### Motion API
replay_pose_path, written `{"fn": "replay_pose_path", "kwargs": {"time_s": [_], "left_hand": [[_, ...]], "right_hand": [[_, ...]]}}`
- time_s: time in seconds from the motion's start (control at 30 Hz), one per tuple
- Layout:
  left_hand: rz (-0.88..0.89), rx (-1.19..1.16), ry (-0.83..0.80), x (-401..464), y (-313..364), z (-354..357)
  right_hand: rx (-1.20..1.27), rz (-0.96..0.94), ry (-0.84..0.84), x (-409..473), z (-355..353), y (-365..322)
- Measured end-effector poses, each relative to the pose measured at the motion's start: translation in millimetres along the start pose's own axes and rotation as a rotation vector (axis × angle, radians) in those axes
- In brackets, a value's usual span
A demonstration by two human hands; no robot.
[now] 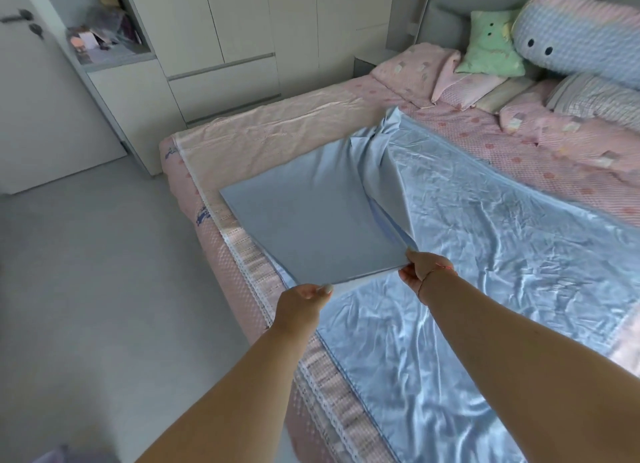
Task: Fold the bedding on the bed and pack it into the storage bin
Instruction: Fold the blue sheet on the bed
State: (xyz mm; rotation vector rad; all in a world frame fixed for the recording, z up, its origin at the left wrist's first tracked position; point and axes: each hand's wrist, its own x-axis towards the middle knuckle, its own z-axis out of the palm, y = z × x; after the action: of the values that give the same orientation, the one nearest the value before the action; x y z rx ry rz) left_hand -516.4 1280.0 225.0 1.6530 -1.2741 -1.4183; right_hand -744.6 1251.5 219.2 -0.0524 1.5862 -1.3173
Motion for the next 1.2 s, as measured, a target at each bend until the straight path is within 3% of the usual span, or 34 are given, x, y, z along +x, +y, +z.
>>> {"fn": "replay_pose_path", "kwargs": {"time_s": [0.57, 1.0, 1.2], "left_hand": [[0.052, 0.075, 0.039, -118.6, -34.5, 76.1], [-0.003, 0.113, 0.067, -246.7, -105.8, 158.4], [-0.013, 0.206, 0.065, -263.6, -131.5, 179.4]], "right_hand": [[-0.098, -0.062, -0.016, -48.7, -126.5, 21.7], [-0.291, -0.044, -0.046, -90.9, -277.2, 68.7], [-0.421, -0.081, -0.076, -82.6, -309.5, 85.1]]}}
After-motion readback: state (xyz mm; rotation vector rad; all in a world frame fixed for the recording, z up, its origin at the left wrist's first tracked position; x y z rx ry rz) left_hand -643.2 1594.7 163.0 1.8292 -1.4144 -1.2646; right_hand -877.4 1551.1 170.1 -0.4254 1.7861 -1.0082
